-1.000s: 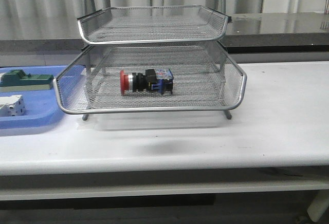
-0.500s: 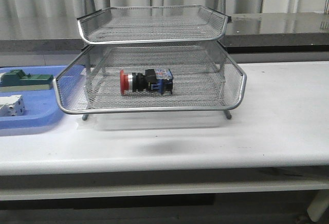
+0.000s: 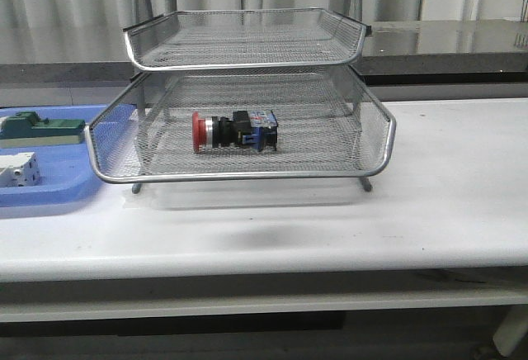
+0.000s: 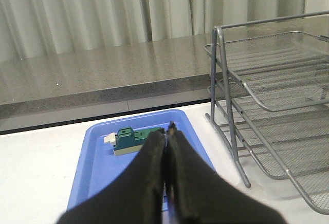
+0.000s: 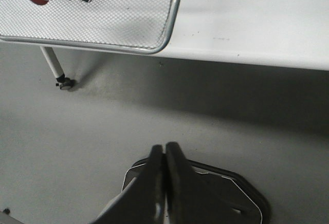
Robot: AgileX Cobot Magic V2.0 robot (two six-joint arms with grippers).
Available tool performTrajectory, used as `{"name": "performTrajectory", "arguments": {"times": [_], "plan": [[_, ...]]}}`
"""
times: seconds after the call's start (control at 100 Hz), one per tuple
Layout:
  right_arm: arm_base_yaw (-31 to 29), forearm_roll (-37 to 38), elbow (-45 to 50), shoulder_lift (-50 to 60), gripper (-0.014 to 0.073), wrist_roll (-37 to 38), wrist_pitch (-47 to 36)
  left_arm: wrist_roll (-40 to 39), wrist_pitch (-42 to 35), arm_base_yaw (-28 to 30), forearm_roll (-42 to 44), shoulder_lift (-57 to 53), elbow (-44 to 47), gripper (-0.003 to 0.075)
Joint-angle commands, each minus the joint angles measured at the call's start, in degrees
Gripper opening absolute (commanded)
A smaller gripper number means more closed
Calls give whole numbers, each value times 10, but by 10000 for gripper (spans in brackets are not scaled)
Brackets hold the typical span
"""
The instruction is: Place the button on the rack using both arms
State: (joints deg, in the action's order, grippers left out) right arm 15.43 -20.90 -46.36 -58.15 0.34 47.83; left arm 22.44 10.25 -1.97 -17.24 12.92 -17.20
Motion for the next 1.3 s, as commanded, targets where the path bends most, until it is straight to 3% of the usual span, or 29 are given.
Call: {"name": "performTrajectory", "arguments": {"times": [0.0,0.62,1.29], "plan": [[26,-18,-15,-29,-66,-9,-45,-6,-46,2,-8,6,-15,-21],[188,-64,-15,-241,-66,-8,-239,-6,-46,2,-8,6,-15,-21],[212,-67,-25,-325,-66,-8,-382,-6,-46,2,-8,6,-15,-21]]}}
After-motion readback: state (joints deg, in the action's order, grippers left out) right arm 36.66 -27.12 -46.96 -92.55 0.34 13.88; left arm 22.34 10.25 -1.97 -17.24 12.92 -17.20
